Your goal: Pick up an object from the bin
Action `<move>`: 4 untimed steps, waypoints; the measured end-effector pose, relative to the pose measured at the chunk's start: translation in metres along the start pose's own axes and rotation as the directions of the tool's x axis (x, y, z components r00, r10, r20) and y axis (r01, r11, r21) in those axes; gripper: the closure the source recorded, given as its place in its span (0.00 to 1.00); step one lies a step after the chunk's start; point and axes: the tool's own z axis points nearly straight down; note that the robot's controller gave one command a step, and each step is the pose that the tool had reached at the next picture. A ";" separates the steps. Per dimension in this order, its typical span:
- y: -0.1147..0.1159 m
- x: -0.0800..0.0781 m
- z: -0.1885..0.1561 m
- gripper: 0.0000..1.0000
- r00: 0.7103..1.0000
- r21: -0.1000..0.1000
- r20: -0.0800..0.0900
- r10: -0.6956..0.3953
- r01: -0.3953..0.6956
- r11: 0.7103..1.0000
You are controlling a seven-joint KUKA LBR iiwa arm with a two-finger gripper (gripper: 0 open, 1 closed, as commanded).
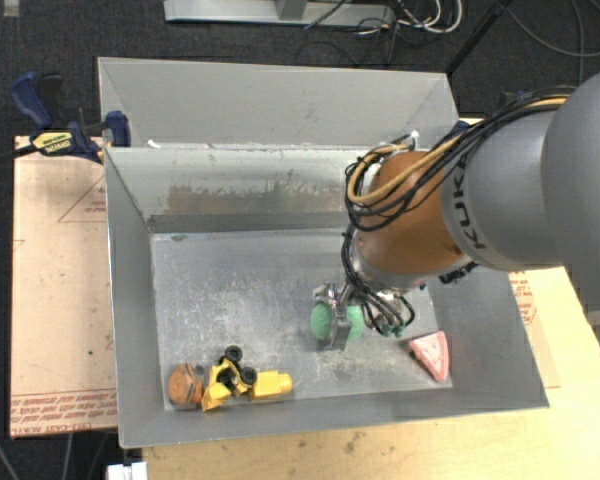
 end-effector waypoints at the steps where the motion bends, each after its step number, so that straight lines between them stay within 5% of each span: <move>1: 0.000 -0.001 -0.006 1.00 1.000 0.000 0.004 -0.001 0.001 1.000; 4: 0.000 0.000 -0.036 1.00 1.000 0.000 -0.002 -0.001 0.001 1.000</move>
Offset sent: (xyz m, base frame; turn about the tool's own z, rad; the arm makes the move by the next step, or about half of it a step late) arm 0.0001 -0.0001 0.0211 0.0000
